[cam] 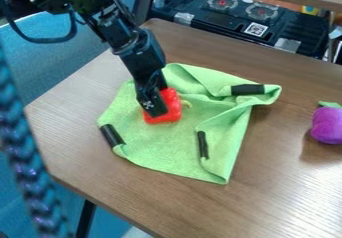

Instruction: Move the object from left to right

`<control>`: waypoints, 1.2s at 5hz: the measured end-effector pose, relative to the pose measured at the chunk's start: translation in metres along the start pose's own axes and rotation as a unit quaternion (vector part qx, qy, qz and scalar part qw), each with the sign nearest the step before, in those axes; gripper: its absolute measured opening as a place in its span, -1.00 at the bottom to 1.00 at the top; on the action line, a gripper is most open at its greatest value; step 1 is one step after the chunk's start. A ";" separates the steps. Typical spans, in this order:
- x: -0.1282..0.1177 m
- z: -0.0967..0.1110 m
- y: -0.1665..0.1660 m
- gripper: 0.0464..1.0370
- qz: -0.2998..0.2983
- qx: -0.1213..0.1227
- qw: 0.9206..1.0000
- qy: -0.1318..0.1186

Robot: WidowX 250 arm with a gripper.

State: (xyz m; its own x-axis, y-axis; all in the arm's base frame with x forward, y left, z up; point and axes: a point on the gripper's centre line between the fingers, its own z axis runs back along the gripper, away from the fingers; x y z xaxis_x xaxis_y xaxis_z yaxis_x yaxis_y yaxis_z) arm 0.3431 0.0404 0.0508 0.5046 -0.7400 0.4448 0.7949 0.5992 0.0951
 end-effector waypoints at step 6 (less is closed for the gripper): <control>0.024 0.030 -0.003 0.57 0.012 0.042 0.999 -0.027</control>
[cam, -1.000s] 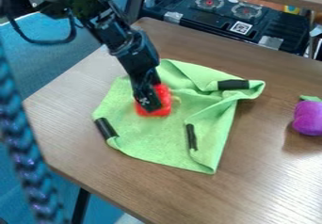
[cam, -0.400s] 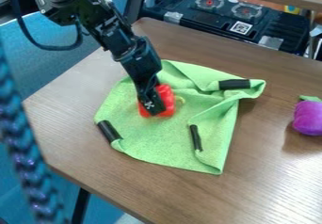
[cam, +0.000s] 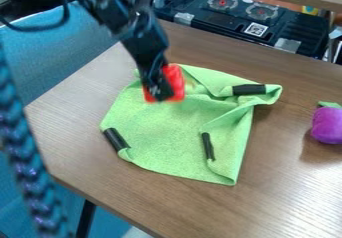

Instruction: Move the object from left to right

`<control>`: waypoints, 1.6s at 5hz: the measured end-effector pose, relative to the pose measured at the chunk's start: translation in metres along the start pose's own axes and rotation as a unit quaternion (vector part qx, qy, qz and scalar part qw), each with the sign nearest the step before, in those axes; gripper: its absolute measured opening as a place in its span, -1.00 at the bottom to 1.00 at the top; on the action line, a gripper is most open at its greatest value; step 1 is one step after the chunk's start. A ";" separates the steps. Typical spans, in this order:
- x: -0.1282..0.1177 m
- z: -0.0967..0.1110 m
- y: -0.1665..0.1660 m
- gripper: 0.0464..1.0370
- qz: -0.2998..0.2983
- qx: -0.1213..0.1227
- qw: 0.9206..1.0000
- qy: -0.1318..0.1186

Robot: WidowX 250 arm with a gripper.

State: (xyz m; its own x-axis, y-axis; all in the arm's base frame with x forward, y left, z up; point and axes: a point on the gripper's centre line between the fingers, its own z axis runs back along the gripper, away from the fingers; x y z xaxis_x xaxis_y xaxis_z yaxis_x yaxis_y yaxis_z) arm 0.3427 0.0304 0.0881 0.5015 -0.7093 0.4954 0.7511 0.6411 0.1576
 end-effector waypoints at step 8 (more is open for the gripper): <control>0.106 -0.071 -0.179 0.57 -0.093 -0.095 0.991 0.024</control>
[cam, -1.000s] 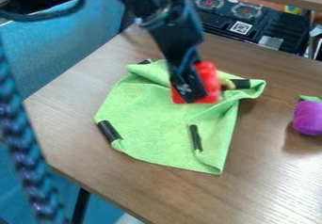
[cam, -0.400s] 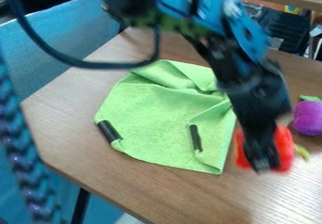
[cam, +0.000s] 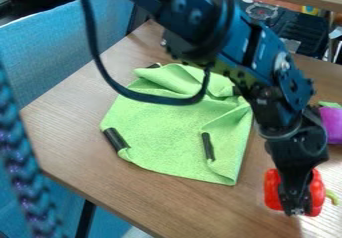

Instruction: Move the object from left to right

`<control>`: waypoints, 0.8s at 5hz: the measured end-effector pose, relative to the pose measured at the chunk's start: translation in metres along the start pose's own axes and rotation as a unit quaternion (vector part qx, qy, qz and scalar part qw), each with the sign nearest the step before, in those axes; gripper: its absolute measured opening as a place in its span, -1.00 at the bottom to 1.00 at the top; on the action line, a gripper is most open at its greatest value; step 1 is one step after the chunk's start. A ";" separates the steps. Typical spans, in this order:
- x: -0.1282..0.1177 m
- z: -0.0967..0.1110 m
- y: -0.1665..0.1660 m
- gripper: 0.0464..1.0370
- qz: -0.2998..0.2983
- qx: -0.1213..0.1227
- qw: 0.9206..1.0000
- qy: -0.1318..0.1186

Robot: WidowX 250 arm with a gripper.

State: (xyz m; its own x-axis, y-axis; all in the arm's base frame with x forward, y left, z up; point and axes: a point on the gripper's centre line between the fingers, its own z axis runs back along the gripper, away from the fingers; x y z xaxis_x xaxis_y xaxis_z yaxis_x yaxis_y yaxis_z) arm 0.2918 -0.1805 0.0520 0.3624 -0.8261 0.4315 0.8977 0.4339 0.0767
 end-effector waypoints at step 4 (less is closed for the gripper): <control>0.000 0.014 0.007 0.94 0.035 -0.015 0.999 -0.034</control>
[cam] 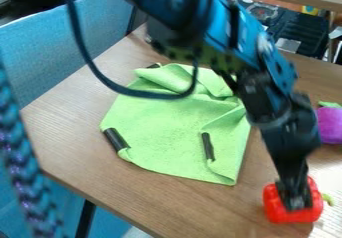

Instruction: Move the object from left to right

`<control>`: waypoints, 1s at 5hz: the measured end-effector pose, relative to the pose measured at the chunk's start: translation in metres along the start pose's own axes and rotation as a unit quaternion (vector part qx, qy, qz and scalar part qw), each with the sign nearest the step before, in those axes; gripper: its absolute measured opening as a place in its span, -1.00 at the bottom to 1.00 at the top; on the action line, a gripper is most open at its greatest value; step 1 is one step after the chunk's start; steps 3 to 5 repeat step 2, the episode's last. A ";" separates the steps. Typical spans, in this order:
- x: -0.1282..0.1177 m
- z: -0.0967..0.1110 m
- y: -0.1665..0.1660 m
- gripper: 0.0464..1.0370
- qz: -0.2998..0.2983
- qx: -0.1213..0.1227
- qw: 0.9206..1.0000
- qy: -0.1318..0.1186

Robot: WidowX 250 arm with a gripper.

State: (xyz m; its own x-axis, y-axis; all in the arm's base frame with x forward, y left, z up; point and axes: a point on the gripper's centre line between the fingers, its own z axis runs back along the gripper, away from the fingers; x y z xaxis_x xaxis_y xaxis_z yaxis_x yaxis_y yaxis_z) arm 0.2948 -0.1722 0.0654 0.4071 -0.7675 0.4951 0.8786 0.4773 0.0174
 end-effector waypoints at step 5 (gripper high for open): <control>-0.015 0.070 0.022 0.93 0.041 0.029 0.999 0.013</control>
